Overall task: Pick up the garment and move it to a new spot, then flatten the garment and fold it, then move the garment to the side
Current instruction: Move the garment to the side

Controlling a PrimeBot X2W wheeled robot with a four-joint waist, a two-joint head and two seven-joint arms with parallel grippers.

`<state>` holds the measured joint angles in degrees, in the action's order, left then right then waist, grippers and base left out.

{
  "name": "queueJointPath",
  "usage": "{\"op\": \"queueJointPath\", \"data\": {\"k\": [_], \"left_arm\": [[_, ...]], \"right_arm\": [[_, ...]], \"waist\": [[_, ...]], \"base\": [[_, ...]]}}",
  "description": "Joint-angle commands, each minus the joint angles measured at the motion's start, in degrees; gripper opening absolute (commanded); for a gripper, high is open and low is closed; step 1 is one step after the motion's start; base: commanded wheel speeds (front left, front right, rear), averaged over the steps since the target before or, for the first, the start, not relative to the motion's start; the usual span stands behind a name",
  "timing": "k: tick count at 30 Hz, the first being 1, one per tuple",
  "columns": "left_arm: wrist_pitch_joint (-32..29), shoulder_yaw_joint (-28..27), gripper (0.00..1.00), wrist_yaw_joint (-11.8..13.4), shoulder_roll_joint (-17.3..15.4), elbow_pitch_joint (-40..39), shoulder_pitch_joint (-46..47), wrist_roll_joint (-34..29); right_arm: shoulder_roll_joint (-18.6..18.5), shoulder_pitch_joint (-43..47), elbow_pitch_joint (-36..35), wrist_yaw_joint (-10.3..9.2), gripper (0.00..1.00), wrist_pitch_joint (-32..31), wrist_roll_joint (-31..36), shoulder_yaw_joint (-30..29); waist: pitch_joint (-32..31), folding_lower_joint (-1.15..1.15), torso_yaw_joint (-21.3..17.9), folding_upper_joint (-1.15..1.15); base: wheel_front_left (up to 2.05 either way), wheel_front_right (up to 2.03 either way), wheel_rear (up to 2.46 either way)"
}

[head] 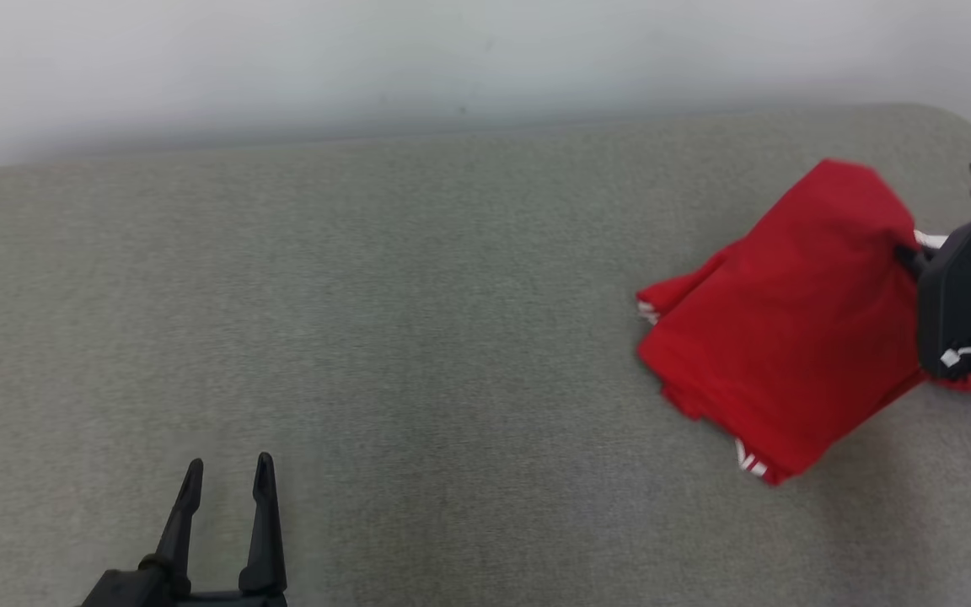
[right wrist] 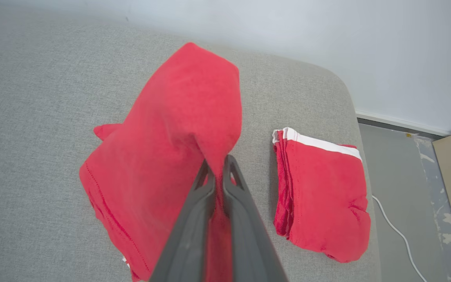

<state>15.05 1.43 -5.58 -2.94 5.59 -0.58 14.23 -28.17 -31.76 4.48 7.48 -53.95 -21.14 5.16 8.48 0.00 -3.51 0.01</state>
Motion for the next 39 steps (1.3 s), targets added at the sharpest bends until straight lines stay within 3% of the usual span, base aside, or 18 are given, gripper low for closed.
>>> {"op": "queueJointPath", "data": {"k": [1,10,25,39], "left_arm": [[0.14,0.01,1.0,-0.06,0.08,-0.22,0.84,-0.03],[0.14,0.66,1.0,-0.61,0.07,-0.36,3.05,-1.63],[0.14,0.1,1.0,-1.95,-0.38,-0.32,5.55,-4.74],[0.14,2.11,1.0,-1.87,-4.13,-1.71,7.48,-5.44]], "right_arm": [[-0.4,-0.97,-0.03,-0.03,0.0,0.22,0.23,-0.36],[0.15,-5.26,2.54,-0.03,0.0,3.16,2.85,-3.82],[-1.33,-6.15,7.21,-0.03,0.0,9.31,8.06,-17.11],[1.54,-6.33,15.13,-0.03,0.0,21.05,22.25,-29.48]], "waist": [[2.22,0.0,-2.51,-0.01],[6.01,0.0,-5.91,-0.01],[10.65,0.0,-7.11,-0.01],[14.67,0.0,-5.3,-0.01]], "base": [[0.0,0.0,0.0],[0.0,0.0,0.0],[0.0,0.0,0.0],[0.0,0.0,0.0]]}}
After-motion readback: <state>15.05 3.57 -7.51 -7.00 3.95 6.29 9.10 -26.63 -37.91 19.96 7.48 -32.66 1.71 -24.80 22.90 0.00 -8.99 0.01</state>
